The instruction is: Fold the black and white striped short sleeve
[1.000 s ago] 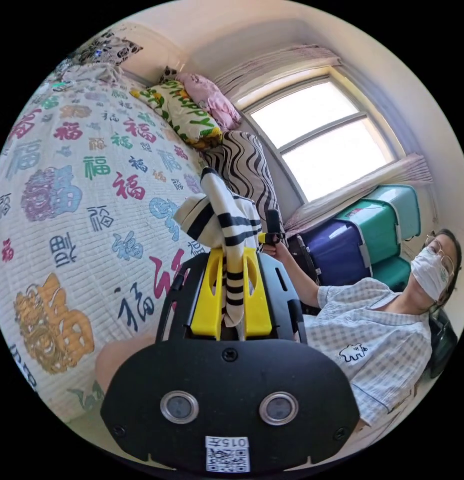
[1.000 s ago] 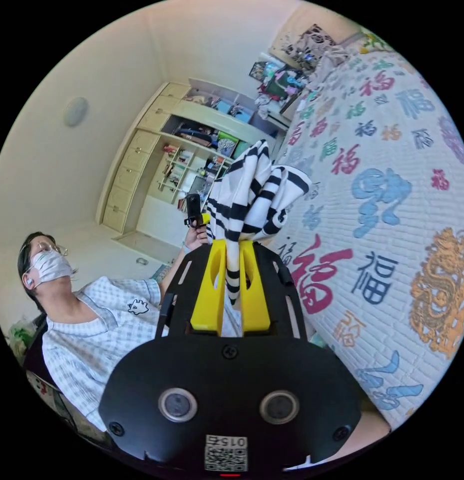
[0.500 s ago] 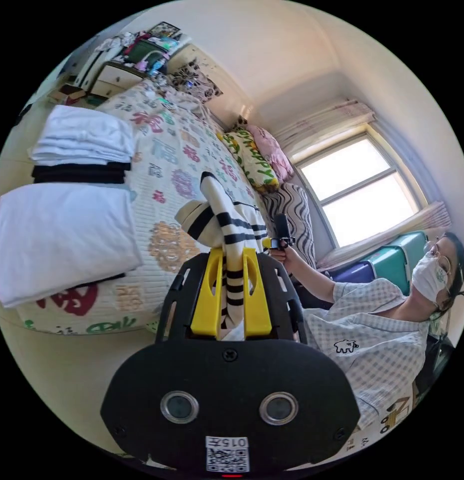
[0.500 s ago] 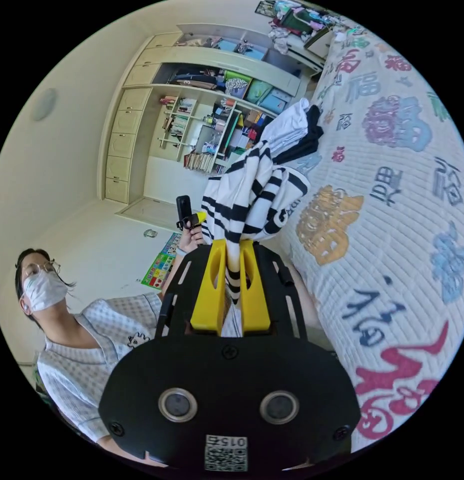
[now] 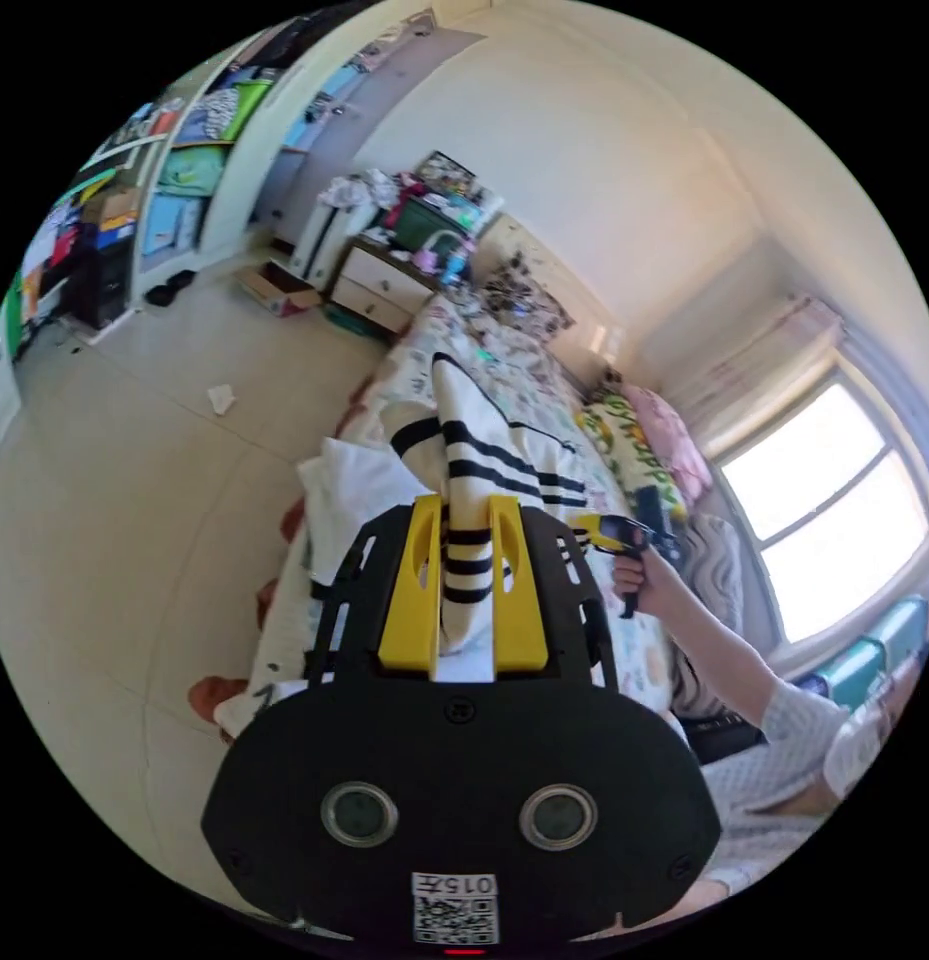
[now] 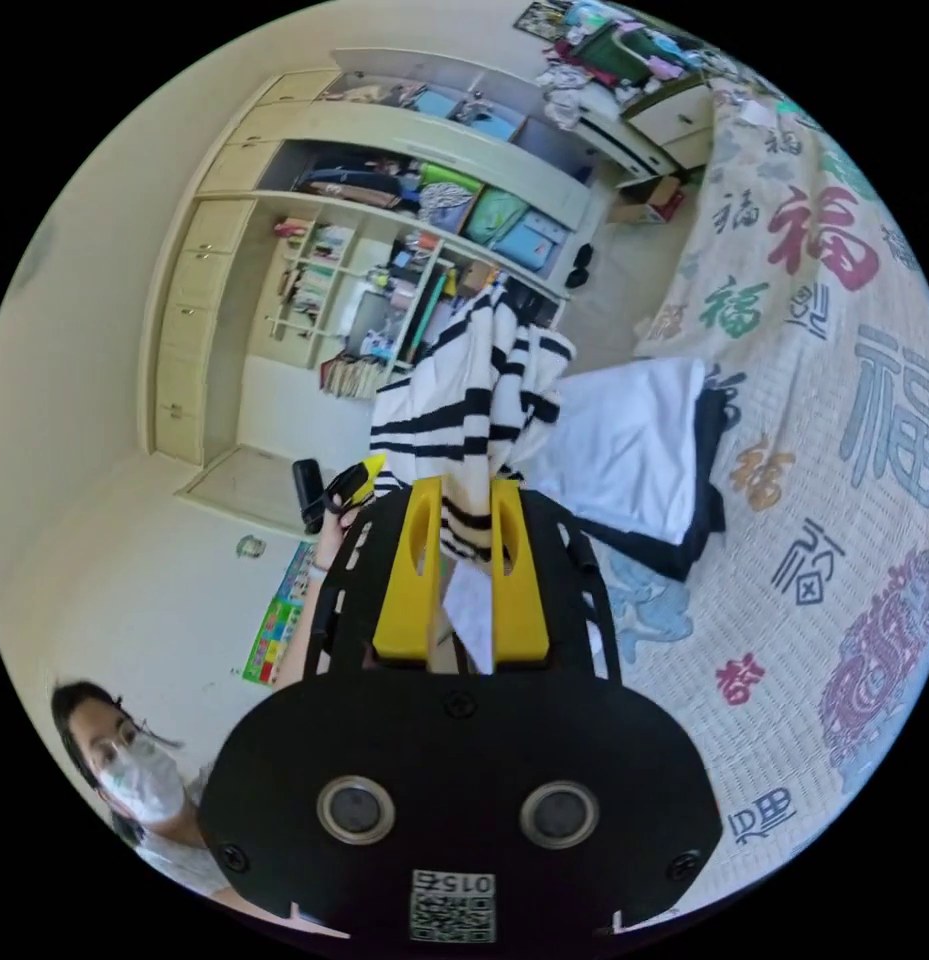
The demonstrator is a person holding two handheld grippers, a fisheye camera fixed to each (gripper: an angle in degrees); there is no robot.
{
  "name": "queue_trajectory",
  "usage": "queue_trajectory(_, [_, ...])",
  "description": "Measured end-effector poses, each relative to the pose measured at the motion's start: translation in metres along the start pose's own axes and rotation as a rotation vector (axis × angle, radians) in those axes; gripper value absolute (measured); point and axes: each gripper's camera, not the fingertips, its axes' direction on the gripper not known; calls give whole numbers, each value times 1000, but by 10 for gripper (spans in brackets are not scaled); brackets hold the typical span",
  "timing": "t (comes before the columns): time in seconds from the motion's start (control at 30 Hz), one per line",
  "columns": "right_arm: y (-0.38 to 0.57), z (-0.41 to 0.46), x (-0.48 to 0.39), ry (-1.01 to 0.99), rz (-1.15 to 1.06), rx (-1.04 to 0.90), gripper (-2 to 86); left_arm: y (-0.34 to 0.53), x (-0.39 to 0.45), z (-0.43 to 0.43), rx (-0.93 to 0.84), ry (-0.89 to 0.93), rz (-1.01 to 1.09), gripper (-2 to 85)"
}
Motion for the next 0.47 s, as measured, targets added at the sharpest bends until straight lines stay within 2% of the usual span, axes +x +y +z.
queue_trajectory(0.07, [-8,18,24,90,93,21,91,16,-17,13,23,-135,-61,64])
queue_trajectory(0.1, [-7,22,30,100,107,21,91,23,-20,14,30,-140,-54,58])
queue_trajectory(0.3, [54,59,74,-55,92,-95,96,146,-44,1,32,-22,-43,85])
queue_trajectory(0.4, [104,71,73,-23,41,-161,106,234,-41,-28,108,-144,-70,104])
queue_trajectory(0.47, [138,88,69,21,31,-247,114,295,-43,-39,96,-302,-137,123])
